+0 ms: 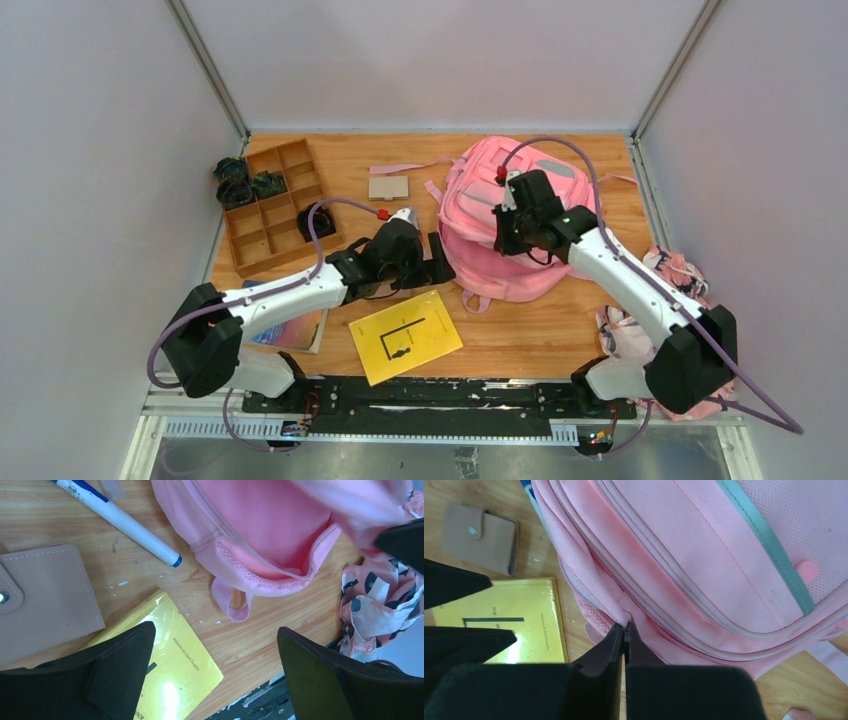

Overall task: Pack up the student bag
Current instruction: Adjust the student bag at the center of the board.

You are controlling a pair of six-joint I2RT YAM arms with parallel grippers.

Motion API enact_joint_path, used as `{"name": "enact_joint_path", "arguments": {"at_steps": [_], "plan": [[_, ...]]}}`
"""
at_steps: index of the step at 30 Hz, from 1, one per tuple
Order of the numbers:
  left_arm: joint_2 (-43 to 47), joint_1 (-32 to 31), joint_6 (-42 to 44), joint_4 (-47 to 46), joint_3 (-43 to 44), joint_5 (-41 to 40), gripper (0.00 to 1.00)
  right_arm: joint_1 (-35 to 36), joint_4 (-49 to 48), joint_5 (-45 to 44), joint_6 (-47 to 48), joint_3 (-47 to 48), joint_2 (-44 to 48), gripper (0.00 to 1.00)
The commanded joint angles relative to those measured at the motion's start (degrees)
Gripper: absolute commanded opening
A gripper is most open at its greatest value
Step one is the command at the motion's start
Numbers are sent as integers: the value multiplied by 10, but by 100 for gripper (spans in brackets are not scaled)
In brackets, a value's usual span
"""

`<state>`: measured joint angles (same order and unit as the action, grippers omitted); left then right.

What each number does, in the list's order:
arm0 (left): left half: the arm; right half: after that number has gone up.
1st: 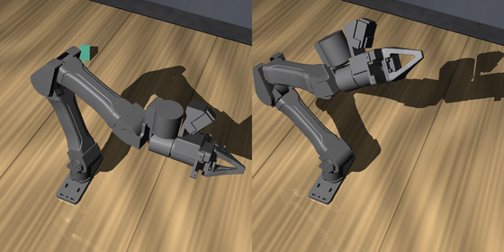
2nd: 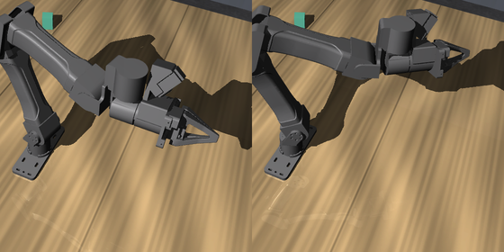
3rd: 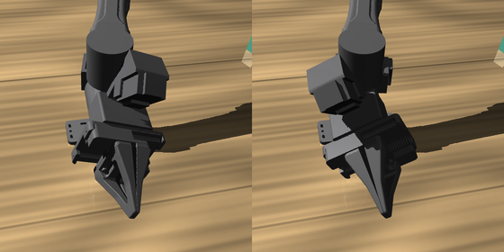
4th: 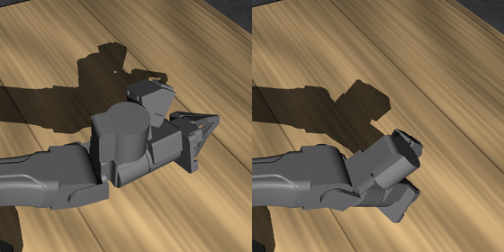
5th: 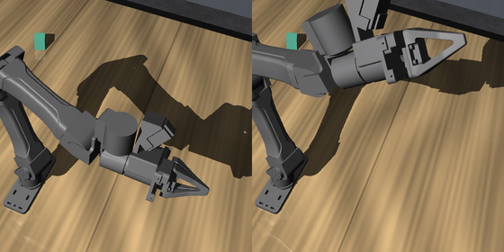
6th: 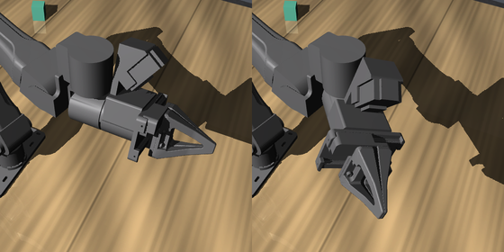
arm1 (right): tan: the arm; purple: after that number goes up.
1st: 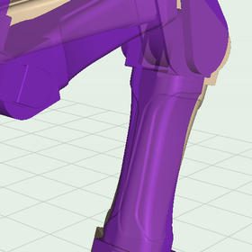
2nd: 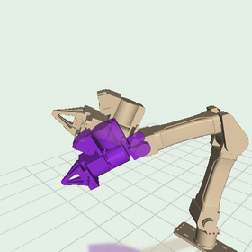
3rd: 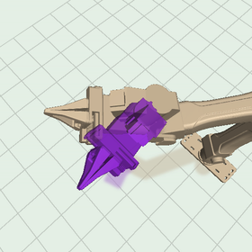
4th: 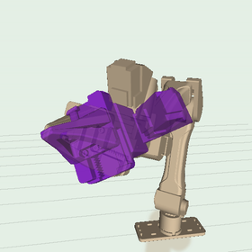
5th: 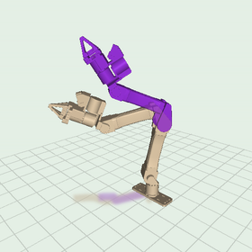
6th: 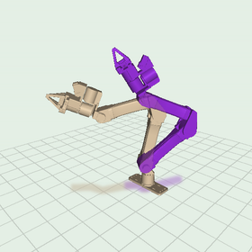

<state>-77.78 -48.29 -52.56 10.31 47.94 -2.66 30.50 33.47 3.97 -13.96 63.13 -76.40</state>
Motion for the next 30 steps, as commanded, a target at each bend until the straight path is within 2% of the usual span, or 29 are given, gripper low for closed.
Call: {"name": "enact_joint_path", "arguments": {"at_steps": [1, 5, 9, 14, 17, 18, 20, 22, 24, 26, 30], "plan": [[-17, 0, 1, -11, 32, 10, 99, -31, -6, 7, -38, 65, 70, 0], [-31, 0, -1, -25, 42, 14, 99, -38, -14, 3, -55, 98, 114, 0], [-67, 0, 0, -33, 59, 15, 98, -47, 12, -38, -63, 112, 121, 0], [-122, 0, 2, -29, 89, 42, 95, -118, 43, -35, -77, 104, 137, 0], [-154, 0, -4, -41, 101, 59, 88, -146, 75, -55, -79, 106, 152, 0], [-166, 0, -6, -44, 108, 64, 82, -151, 82, -66, -81, 104, 162, 0], [-189, 0, -7, -47, 128, 77, 58, -157, 87, -77, -86, 99, 184, 0], [-210, 0, -6, -47, 154, 86, 27, -158, 88, -67, -82, 97, 204, 0], [-234, 0, 6, -29, 200, 86, 10, -158, 99, -57, -74, 106, 214, 0], [-258, 1, 32, 9, 256, 73, 5, -158, 119, -54, -70, 121, 216, 0], [-315, 18, 79, 78, 364, 70, 3, -158, 133, -3, -90, 126, 226, 0]]}}
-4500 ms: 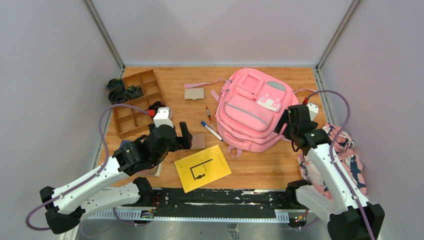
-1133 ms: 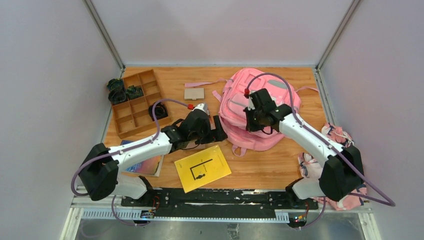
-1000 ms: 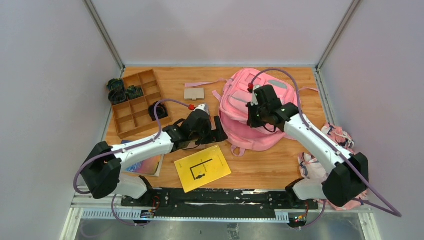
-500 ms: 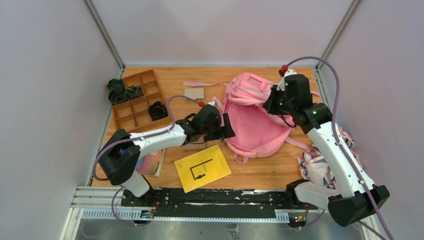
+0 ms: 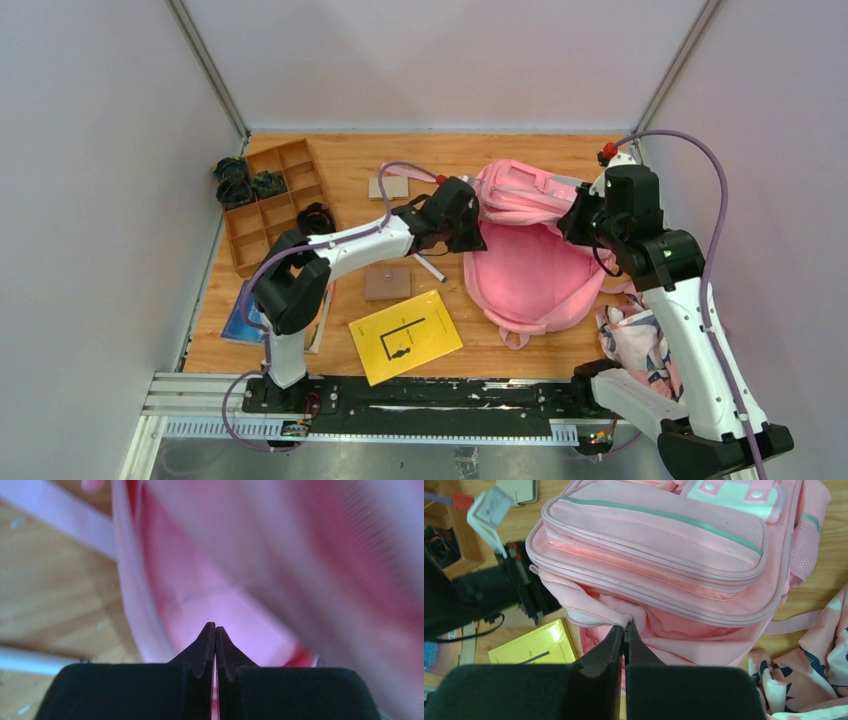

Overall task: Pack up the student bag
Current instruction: Adjust the student bag at the center of the board.

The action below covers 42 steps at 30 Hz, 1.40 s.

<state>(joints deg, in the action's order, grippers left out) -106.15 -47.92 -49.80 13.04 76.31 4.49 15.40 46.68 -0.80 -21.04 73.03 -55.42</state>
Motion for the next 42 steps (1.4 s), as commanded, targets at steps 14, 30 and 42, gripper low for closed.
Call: {"name": "enact_joint_path", "arguments": {"at_steps": [14, 30, 42], "plan": [[67, 10, 77, 121, 21, -66, 90, -7, -49, 49, -82, -53, 2, 0], [-3, -92, -42, 98, -35, -79, 58, -10, -64, 36, -61, -41, -4, 0], [-15, 21, 53, 124, 61, -74, 15, -11, -26, 67, -43, -32, 28, 0]]}}
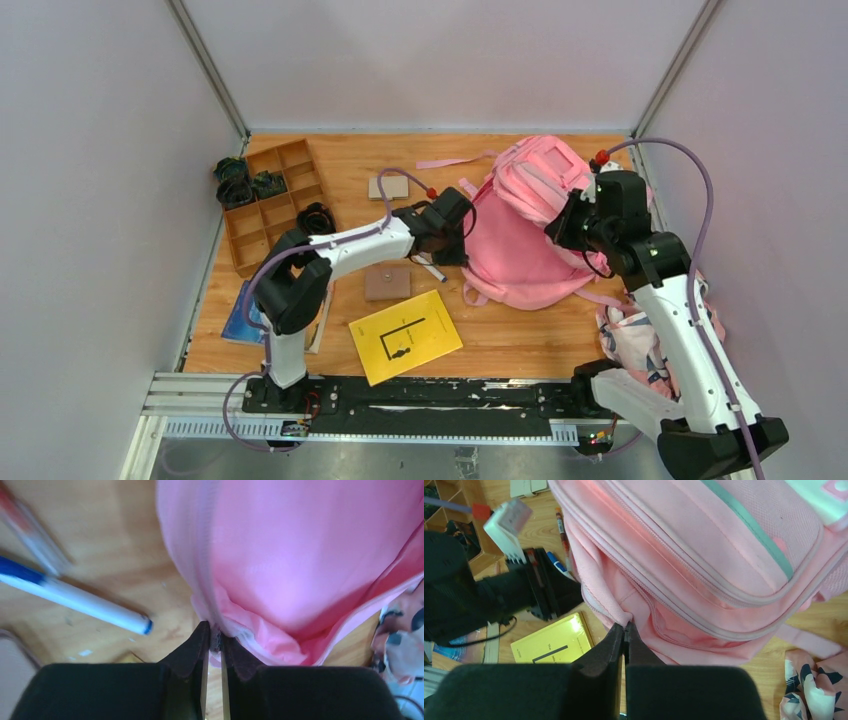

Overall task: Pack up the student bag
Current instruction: Adjust the student bag at the center of the board.

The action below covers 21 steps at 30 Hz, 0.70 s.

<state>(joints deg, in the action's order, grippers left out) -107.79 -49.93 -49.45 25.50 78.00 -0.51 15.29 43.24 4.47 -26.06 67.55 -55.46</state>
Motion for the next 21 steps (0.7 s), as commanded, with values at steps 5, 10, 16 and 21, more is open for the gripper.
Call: {"name": "enact_joint_path", "arguments": {"at_steps": [5, 10, 16, 21], "plan": [[-22, 58, 94, 62, 109, -24, 29, -10, 0, 28, -7, 18, 16, 0], [77, 58, 134, 77, 42, -57, 85, -10, -3, 22, 1, -26, 11, 0], [233, 58, 151, 106, -98, -119, 89, -12, -9, 5, 17, -58, -7, 0], [343, 59, 118, 156, -198, -151, 89, -12, -18, 13, 27, -65, -22, 0]]}}
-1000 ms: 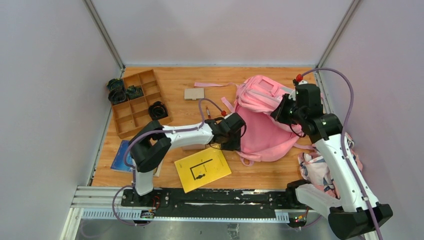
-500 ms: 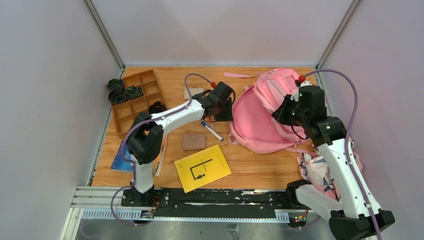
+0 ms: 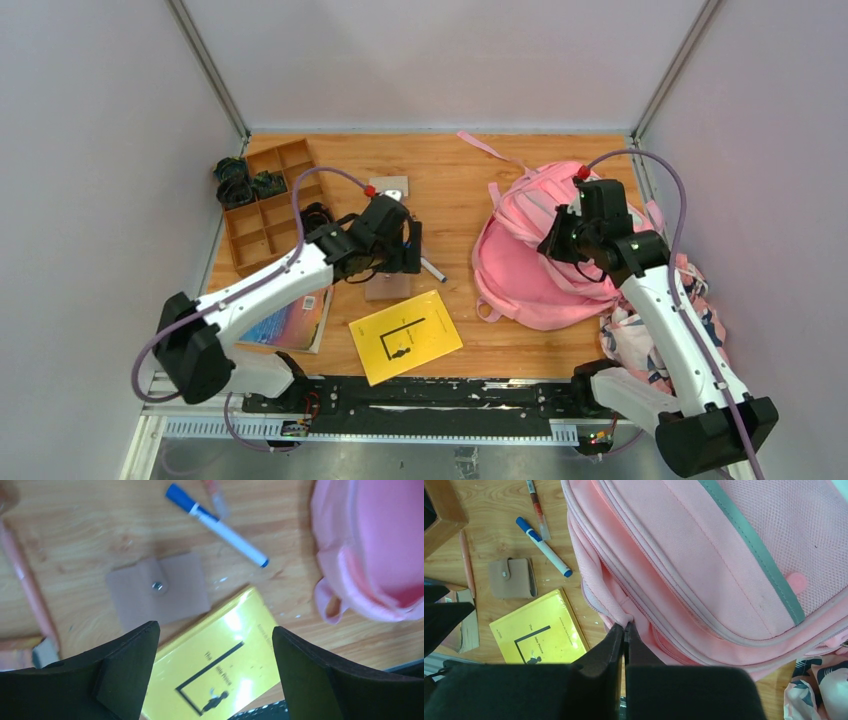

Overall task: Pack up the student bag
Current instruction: Adjust the student bag at the center of the board, then pick up the book from the center of the board.

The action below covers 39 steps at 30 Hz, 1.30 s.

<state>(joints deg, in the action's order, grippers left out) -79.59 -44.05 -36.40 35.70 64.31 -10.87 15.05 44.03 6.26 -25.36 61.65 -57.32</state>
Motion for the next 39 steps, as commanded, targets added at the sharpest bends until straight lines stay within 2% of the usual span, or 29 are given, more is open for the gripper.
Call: {"name": "enact_joint_path", "arguments": {"at_steps": [1, 3, 4, 5, 6, 9, 11, 14, 19, 23, 25, 29, 33, 39], "plan": [[81, 0, -23, 66, -79, -56, 89, -9, -27, -5, 23, -9, -4, 3], [119, 0, -42, 87, -109, -67, 89, -10, -28, -3, 27, -17, -1, 14], [134, 0, -52, 93, -126, -69, 89, -10, -29, 1, 29, -22, 1, 28], [150, 0, -63, 96, -141, -68, 89, -10, -30, 7, 32, -26, 2, 47], [163, 0, -74, 97, -156, -64, 89, -10, -31, 15, 33, -28, 4, 60], [189, 0, -98, 97, -191, -51, 89, 10, -46, 46, 17, -18, 15, 82], [203, 0, -111, 97, -205, -43, 89, 82, -68, 10, 14, 2, 27, 93], [216, 0, -116, 103, -217, -22, 89, 208, -90, -51, 22, 22, 17, 95], [236, 0, -124, 120, -237, -24, 90, 299, -129, 32, -6, -39, -63, 95], [247, 0, -145, 123, -262, -5, 90, 320, -157, 135, -16, -85, -125, 95], [253, 0, -165, 123, -278, -6, 90, 327, -185, 159, -26, -111, -147, 95], [274, 0, -211, 101, -317, 12, 90, 333, -258, 175, -52, -161, -196, 95], [281, 0, -232, 66, -363, 27, 90, 333, -289, 168, -61, -176, -249, 95], [257, 0, -249, -83, -441, 103, 90, 332, -332, 174, -67, -166, -315, 95]]}}
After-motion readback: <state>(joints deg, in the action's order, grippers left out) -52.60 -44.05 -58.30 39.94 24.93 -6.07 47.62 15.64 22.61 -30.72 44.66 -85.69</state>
